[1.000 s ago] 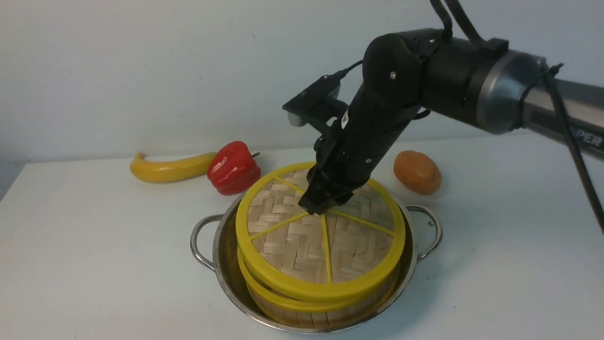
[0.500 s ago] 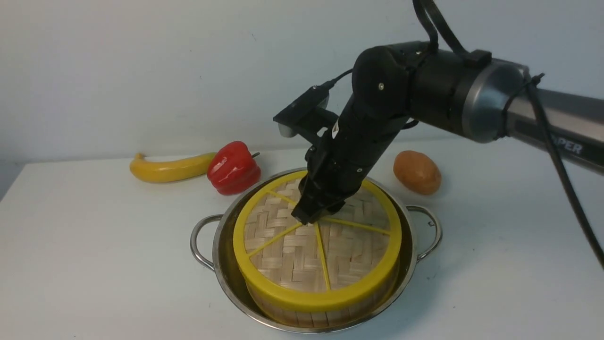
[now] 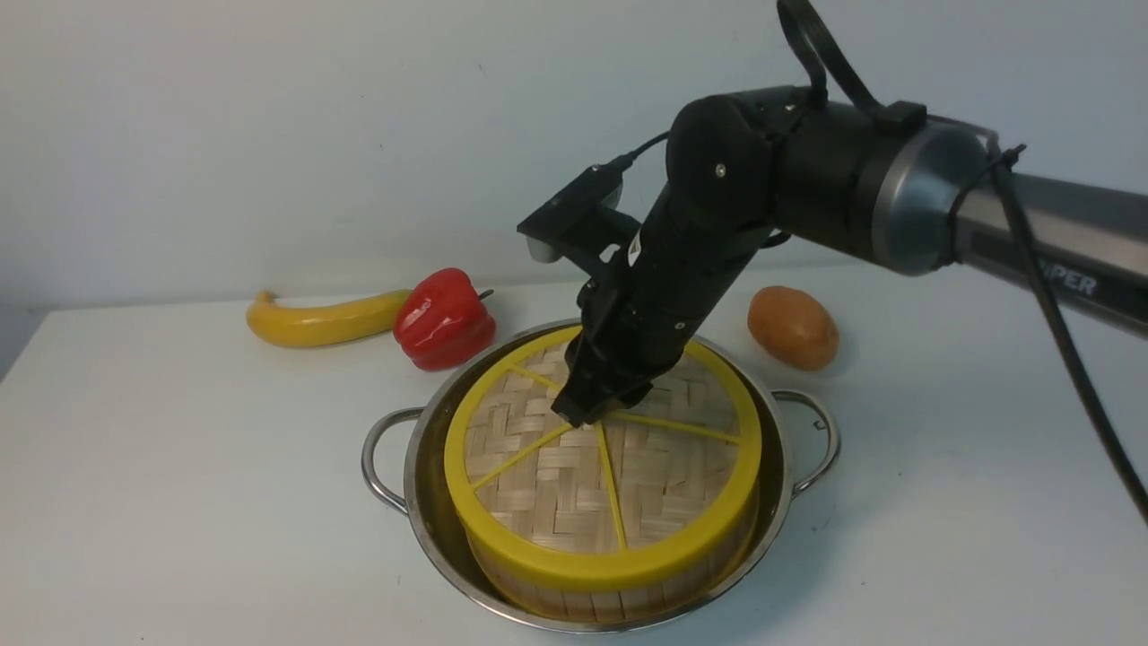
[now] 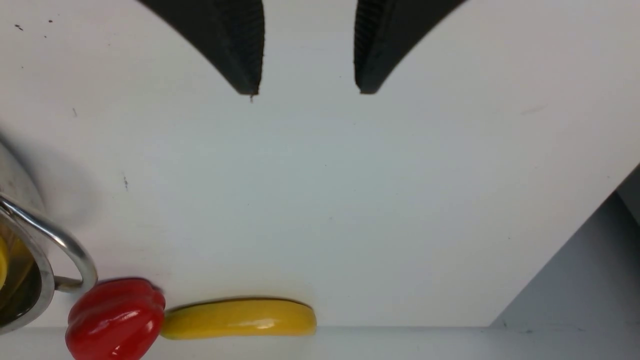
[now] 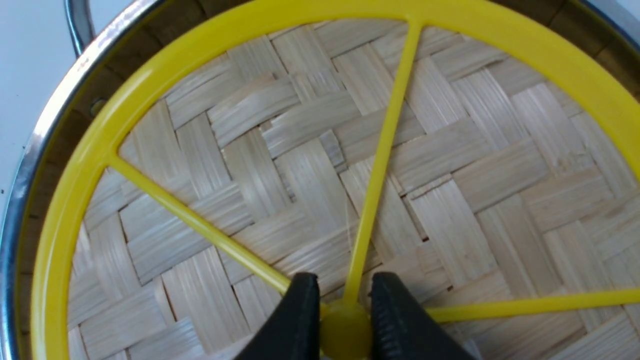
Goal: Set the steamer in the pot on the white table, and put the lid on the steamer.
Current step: 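Place the bamboo steamer lid onto the steamer basket in the pot with the right gripper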
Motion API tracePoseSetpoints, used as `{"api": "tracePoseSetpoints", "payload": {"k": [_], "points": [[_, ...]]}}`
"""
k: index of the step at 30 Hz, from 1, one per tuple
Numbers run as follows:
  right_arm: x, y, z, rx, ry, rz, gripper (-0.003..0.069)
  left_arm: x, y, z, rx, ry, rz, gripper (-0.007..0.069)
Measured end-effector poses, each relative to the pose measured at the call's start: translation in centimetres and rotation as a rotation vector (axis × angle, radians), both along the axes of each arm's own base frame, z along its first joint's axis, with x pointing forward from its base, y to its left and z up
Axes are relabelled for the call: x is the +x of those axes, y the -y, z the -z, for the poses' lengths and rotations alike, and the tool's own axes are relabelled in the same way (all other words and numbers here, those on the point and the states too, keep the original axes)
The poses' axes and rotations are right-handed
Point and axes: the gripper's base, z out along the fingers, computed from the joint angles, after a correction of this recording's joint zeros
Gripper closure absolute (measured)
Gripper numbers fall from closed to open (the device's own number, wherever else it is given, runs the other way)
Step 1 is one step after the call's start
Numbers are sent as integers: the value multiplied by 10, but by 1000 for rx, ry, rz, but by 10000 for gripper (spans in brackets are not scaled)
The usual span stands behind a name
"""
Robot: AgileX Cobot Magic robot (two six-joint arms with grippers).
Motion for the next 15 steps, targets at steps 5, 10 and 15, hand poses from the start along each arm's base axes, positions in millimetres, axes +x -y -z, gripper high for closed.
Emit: {"api": "tracePoseSetpoints", "payload": {"k": [5,10,15], "points": [[0,0,0,1,2,1,548,0,0,0,0,0,0,377],[0,0,0,2,3,1,548,0,0,0,0,0,0,377],[2,-1,-1,9,13,2,548,0,0,0,0,0,0,377]]}}
